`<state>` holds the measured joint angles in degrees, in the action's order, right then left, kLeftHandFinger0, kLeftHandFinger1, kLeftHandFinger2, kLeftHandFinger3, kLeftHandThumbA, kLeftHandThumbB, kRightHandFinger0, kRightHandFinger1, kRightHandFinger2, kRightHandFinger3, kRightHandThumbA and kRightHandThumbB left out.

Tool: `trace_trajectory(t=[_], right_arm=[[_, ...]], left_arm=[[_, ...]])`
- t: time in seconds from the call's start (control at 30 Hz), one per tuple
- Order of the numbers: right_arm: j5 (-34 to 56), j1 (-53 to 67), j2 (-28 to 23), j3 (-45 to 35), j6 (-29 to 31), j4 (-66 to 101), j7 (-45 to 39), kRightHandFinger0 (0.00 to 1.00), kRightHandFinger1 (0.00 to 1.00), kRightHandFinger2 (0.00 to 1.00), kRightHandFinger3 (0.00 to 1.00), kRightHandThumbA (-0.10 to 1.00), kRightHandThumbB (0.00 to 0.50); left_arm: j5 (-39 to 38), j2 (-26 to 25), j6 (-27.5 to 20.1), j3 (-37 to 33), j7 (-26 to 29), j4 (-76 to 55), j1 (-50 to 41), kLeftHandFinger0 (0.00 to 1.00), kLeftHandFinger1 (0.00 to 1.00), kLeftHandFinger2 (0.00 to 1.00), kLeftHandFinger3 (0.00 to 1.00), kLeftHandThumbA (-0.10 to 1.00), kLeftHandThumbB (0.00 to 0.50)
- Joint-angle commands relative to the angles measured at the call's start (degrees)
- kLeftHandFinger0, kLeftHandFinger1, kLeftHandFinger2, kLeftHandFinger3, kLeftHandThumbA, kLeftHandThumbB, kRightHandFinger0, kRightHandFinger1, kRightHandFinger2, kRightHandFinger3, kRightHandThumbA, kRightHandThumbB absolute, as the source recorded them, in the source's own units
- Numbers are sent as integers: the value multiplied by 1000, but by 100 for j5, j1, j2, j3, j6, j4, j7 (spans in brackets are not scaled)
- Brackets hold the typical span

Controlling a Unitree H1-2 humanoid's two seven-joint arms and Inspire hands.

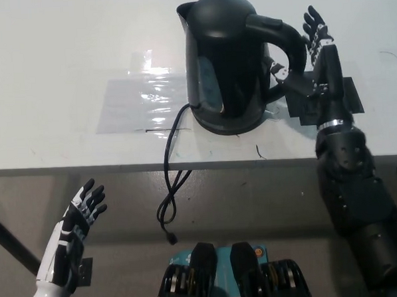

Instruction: A kettle and its base are kept separately on the desk infront of the robot and the robot uses its right hand to lift the kettle by its handle and places it on its base to align it correctly.

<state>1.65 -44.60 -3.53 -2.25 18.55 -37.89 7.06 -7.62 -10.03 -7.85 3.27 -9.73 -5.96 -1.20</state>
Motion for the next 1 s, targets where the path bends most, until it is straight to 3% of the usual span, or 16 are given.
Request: trace_trajectory(t=[0.0, 0.23, 0.47, 0.57, 0.7, 0.77, 0.9, 0.97], right_arm=[[594, -224, -143, 58, -160, 551, -957, 1000, 1000, 1000, 1000, 812, 500], [1055, -225, -151, -66, -126, 786, -1367, 1000, 1000, 1000, 1000, 782, 500], [1509, -80, -162, -198, -644, 1514, -1583, 1000, 1000, 1000, 1000, 775, 500], [1492, -8, -240, -266, -782, 1836, -1523, 1000, 1000, 1000, 1000, 803, 500], [1001, 65, -476, -336, -430, 1895, -1313, 1000, 1000, 1000, 1000, 864, 500], [-94, 215, -735, -255, -307, 2224, -781, 1000, 1000, 1000, 1000, 934, 500], [-519, 424, -921, -357, -252, 2694, -540, 1000, 1000, 1000, 1000, 842, 500], [-746, 586, -1042, -467, -269, 3069, -404, 1000, 1000, 1000, 1000, 911, 500]], left_arm=[[-1, -132, -87, 10, -63, -121, 87, 1000, 1000, 1000, 1000, 1000, 95], [-73, -128, -87, 20, -83, -119, 101, 1000, 1000, 1000, 1000, 1000, 75], [-32, -117, -76, 34, -41, -146, 85, 1000, 1000, 1000, 1000, 1000, 88], [-9, -124, -116, 29, -48, -115, 85, 1000, 1000, 1000, 1000, 1000, 70], [-32, -109, -73, 33, -39, -129, 83, 1000, 1000, 1000, 1000, 1000, 91], [-50, -111, -112, 39, -48, -112, 91, 1000, 1000, 1000, 1000, 1000, 94], [-39, -136, -133, 46, -58, -82, 100, 1000, 1000, 1000, 1000, 1000, 101], [-67, -128, -129, 32, -78, -62, 120, 1000, 1000, 1000, 1000, 1000, 107]])
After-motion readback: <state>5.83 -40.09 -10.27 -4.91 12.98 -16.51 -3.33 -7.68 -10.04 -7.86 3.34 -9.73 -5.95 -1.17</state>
